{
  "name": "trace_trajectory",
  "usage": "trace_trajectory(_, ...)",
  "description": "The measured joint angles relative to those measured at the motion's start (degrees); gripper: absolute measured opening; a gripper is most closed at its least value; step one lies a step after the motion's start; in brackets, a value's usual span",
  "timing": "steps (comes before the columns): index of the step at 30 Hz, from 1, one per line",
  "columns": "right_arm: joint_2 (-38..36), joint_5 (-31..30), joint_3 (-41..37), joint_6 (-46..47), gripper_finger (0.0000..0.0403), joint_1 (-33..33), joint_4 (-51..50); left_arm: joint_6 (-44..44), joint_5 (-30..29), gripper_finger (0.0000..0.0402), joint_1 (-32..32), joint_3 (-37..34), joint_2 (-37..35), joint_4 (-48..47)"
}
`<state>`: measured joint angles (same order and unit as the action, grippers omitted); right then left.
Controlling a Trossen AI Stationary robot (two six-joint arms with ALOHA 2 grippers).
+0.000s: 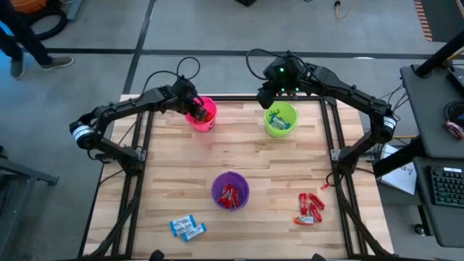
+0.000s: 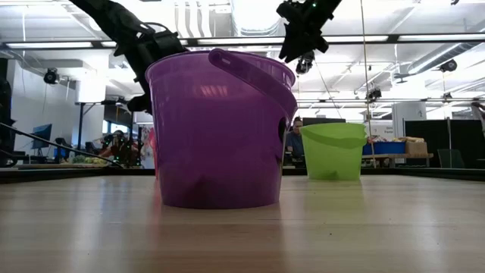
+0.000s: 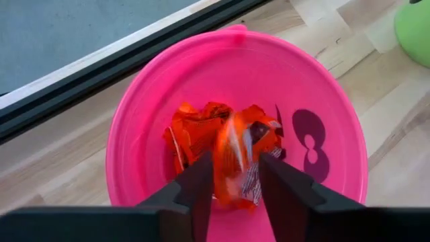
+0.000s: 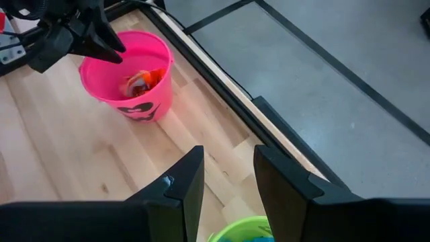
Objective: Sort candy
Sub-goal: Put the orange chocolate into the pink bucket, then put the red chocolate into the violet bucket
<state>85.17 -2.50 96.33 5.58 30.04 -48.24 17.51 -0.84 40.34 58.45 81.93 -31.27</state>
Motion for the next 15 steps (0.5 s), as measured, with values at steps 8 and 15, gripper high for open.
trace_trajectory(8, 0.0, 5.9, 0.0, 4.5, 0.0123, 0.0, -4.7, -0.3, 0.0, 0.014, -0.1, 0.0, -3.2, -1.2)
trace_trajectory(15, 0.0, 18.5, 0.0, 12.6, 0.0123, -0.3, -12.7, -3.9, 4.6, 0.0139, -2.6, 0.0, -10.1, -1.1)
